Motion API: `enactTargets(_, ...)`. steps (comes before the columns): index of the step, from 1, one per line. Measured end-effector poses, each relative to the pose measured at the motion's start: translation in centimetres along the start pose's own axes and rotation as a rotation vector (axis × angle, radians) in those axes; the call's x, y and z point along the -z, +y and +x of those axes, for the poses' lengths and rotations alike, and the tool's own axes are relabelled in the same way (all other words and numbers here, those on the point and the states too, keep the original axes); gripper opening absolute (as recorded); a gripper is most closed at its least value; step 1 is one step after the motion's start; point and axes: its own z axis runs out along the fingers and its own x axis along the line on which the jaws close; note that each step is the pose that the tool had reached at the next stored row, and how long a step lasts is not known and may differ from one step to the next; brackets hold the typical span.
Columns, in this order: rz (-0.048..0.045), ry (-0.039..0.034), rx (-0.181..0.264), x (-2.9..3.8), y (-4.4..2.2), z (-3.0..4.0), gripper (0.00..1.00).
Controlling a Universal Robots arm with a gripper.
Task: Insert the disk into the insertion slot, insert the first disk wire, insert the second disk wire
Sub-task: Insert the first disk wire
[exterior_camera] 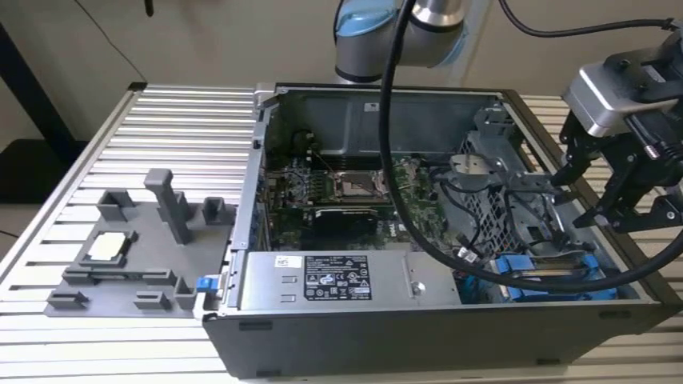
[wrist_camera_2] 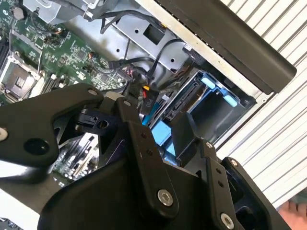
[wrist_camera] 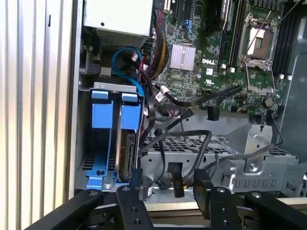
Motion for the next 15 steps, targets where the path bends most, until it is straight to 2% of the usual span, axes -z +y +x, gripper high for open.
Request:
enactTargets(12, -0.0002, -0.0003, 0.001, -0.06, -0.03, 0.01, 0.53)
enactTargets(13, -0.0002, -0.0003, 0.001, -0.06, -0.03, 0.01, 0.40)
enactTargets(15, -0.0001, -0.0002, 0.001, -0.06, -0.03, 0.02, 0.40)
